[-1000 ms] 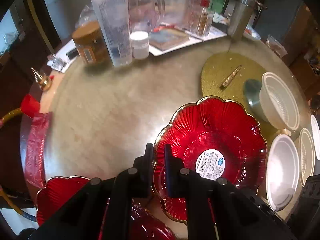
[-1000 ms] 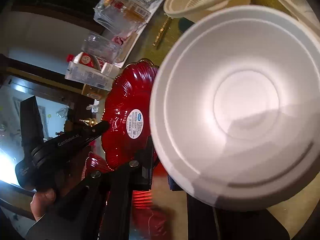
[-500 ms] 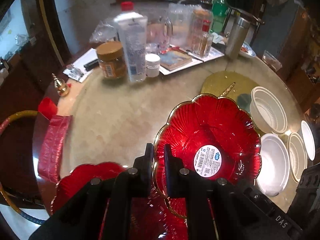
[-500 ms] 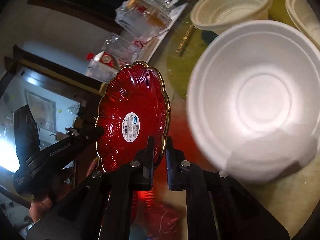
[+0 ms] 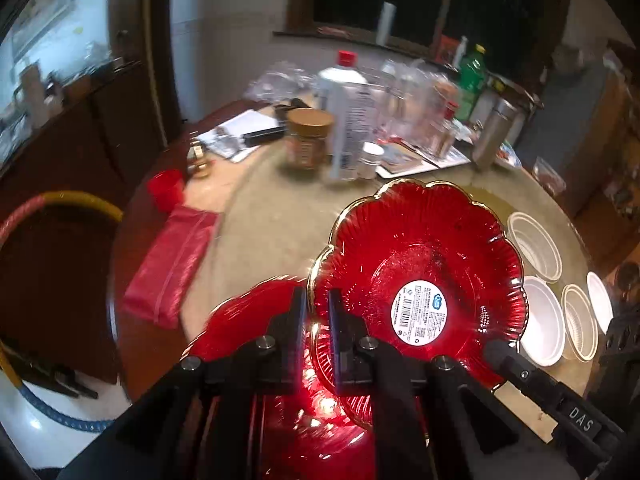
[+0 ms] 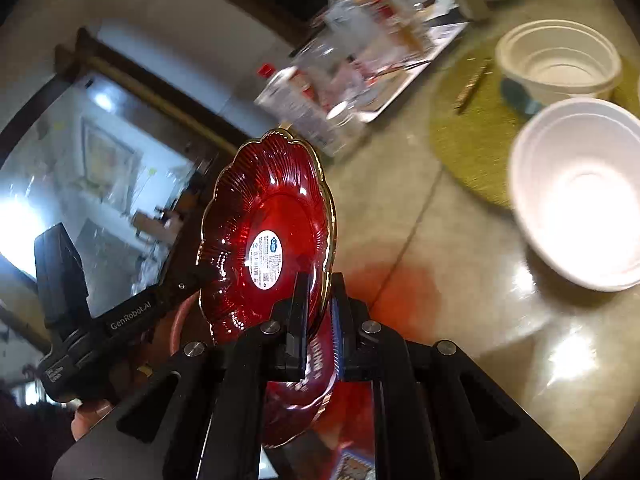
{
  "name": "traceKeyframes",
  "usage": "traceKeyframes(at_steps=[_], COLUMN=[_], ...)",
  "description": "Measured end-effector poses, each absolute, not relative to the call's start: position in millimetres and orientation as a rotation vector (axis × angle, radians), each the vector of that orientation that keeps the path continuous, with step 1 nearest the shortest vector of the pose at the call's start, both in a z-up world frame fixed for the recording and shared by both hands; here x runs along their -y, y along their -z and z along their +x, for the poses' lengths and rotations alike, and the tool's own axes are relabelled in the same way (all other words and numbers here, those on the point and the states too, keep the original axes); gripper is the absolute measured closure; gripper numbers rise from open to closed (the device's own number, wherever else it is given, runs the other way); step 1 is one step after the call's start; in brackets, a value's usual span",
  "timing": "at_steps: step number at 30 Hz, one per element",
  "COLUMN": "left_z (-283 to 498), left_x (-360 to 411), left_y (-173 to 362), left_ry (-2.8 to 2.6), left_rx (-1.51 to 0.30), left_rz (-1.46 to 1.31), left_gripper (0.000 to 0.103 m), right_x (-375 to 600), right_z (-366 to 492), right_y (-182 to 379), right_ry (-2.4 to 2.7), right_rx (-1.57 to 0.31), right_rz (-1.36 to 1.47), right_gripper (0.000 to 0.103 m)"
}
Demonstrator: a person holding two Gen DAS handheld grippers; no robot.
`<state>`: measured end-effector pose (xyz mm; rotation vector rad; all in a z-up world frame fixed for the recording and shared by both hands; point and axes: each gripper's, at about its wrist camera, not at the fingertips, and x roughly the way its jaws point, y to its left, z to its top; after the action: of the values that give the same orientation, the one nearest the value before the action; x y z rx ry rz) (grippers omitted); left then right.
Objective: Organize plates and bowls
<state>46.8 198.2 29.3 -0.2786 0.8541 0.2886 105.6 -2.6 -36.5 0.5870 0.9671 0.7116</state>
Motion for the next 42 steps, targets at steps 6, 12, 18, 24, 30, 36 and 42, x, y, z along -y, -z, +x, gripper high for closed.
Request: traceKeyframes(at_steps=[6,12,18,24,30,36,42], left_z=[11,-6,-10,-9,-5,-3,-3], left_x=[-216,-232,-239,-239,-237,-235,-233], left_y=[-16,12,29,38,44,49,49], left_ry=[-0.335,-0.347,-0.359,-0.374,-0.382,-0.383,-0.386], left_rx=[-0.837,-0.881,-0.918,-0.947,-0.967,-0.978,-0.981], left_rz=[-0.322,-0.394,-0.414,-0.4,-0.373,-0.364,-0.356], left_gripper=[0.094,0.093,0.093,0.092,0.091,0.088,0.085], right_x=[-25,-43,-59,-71,-79,-82,-86], right_z=[83,76,76,76,78,82,83], right_y=[36,45,55,57,61,64,63], right_ry=[-0.765,-0.772,-0.749,-0.719,-0.693,-0.667,-0.658], right_rx=[-0.992,-1.039,-1.092,-1.116,-1.144,-1.161,-1.174], right_rz=[0.492,0.417,0.333,0.254,0.198,0.171,0.152], right_gripper=[0.094,0.094,0.094,0.094,0.094,0.093,0.09])
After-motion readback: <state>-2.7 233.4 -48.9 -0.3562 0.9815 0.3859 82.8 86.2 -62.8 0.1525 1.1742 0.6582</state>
